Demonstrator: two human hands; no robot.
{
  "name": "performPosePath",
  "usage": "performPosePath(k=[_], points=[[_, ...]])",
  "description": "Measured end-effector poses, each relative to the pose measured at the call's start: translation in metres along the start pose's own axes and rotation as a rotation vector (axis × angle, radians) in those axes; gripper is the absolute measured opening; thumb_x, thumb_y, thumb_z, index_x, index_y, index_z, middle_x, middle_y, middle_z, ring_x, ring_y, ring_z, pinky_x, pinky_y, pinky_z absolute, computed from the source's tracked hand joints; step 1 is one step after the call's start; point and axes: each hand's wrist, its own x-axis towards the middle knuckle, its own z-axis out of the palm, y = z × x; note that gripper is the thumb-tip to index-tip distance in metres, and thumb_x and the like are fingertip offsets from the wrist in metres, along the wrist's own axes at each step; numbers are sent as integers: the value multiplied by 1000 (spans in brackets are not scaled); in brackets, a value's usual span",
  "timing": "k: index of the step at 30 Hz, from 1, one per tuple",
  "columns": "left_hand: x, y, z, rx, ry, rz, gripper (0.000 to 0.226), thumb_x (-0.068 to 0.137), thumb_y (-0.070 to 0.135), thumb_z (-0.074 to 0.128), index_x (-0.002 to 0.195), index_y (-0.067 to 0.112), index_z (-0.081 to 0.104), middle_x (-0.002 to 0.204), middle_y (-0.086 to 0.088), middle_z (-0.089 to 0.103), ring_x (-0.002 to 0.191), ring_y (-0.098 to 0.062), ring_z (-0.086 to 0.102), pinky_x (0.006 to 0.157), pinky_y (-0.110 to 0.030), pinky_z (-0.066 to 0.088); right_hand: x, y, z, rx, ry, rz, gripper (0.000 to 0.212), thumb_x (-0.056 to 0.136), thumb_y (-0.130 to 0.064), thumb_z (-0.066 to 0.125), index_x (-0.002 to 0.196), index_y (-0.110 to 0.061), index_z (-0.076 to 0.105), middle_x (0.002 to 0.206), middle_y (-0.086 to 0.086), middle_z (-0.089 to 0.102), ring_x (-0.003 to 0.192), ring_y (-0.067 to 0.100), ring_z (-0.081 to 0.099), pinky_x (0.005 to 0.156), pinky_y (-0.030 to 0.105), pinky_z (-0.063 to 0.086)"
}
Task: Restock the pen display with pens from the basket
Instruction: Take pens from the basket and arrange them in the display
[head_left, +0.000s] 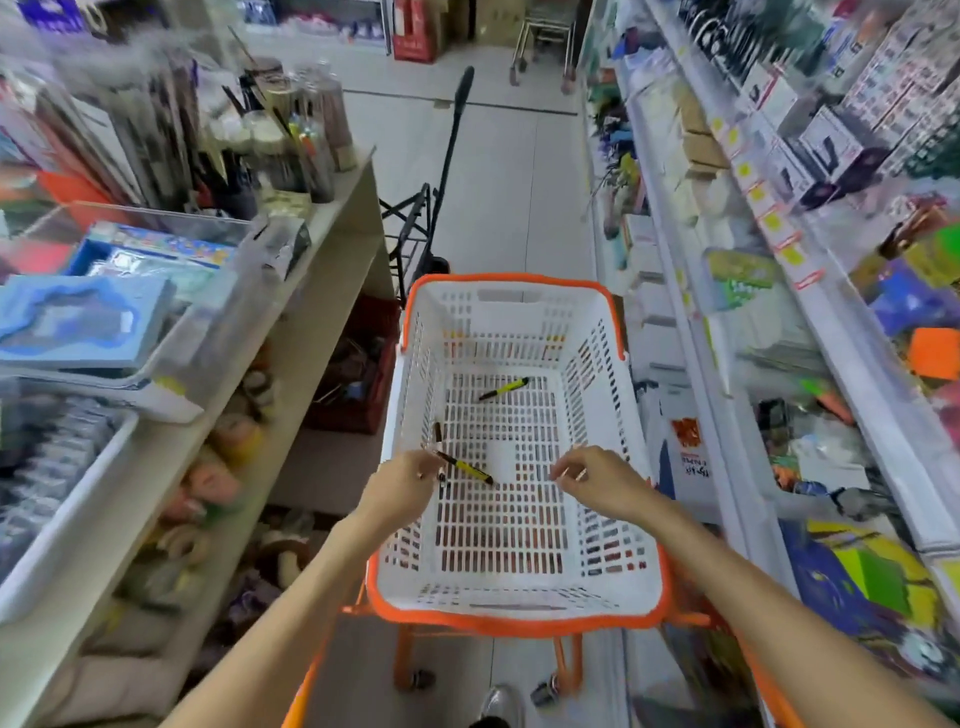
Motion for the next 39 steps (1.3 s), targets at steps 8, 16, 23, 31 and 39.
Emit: performPosePath(k=[8,16,23,31,39], points=[[84,-7,49,-324,-55,-381,22,96,2,40,92,3,61,91,-8,56,90,-21,57,95,-40,48,91,18,36,-119,-139,15,26,98,-20,46,121,-19,59,120,4,61,88,18,62,77,32,49],[176,-29,118,-326,16,-561,36,95,20,50,126,2,49,117,-11,56,108,-27,58,91,-33,50,199,47,69,-307,-131,34,49,96,-14,45,144,-12,34,148,10,34,129,28,41,101,38,41],[199,-41,140,-115,144,-500,51,96,21,47,144,21,30,149,-9,28,136,-28,30,104,-40,40,274,50,76,-518,-22,-25,82,90,-7,55,153,-17,4,160,8,-4,146,29,7,115,45,25],[222,-43,146,-97,298,-292,40,93,18,57,132,23,49,144,-3,32,128,-24,37,94,-32,43,313,43,90,-76,301,148,24,93,-33,58,104,-12,66,134,14,41,125,34,41,92,38,46],[234,-38,146,-260,361,-405,40,92,18,60,127,22,43,110,3,63,82,-16,59,67,-31,46,281,61,102,46,213,33,44,78,7,66,113,-16,51,122,3,36,82,22,58,63,36,54]])
